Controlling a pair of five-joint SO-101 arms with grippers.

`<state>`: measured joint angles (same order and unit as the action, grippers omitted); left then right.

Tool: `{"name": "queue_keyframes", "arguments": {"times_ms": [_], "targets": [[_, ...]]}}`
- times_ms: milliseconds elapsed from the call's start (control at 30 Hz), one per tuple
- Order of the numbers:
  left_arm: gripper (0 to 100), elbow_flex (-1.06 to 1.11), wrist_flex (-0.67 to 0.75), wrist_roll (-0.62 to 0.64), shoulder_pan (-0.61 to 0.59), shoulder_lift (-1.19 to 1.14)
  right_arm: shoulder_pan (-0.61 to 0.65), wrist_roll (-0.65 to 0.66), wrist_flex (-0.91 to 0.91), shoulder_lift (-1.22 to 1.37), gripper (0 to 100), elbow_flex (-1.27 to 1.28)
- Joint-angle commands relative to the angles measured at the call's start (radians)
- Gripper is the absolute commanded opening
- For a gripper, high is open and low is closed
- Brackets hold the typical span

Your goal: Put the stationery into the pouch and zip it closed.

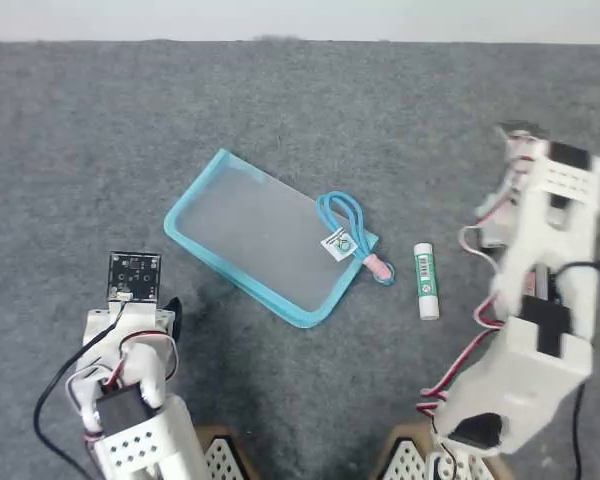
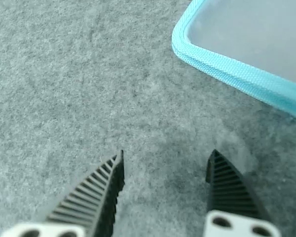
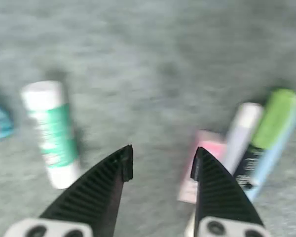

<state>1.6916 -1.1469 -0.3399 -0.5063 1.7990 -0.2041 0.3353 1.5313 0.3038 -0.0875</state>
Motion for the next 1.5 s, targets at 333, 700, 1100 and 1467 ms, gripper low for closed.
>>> {"name": "queue_keyframes", "arguments": {"times_ms": [333,700,1100,1467], "targets": [[25,-0.005,-0.006,-0.009,0.008,0.014,0.298,-0.092,-0.283,-0.295,17.7,0.408],[25,-0.005,-0.009,-0.009,0.006,0.014,0.177,-0.089,-0.355,-0.074,5.2,0.384],[25,-0.005,-0.009,-0.009,0.008,0.014,-0.145,0.040,-0.355,-0.073,3.0,0.339],[25,-0.005,-0.008,-0.009,0.008,0.014,0.002,0.003,-0.263,-0.269,22.0,0.328]]}}
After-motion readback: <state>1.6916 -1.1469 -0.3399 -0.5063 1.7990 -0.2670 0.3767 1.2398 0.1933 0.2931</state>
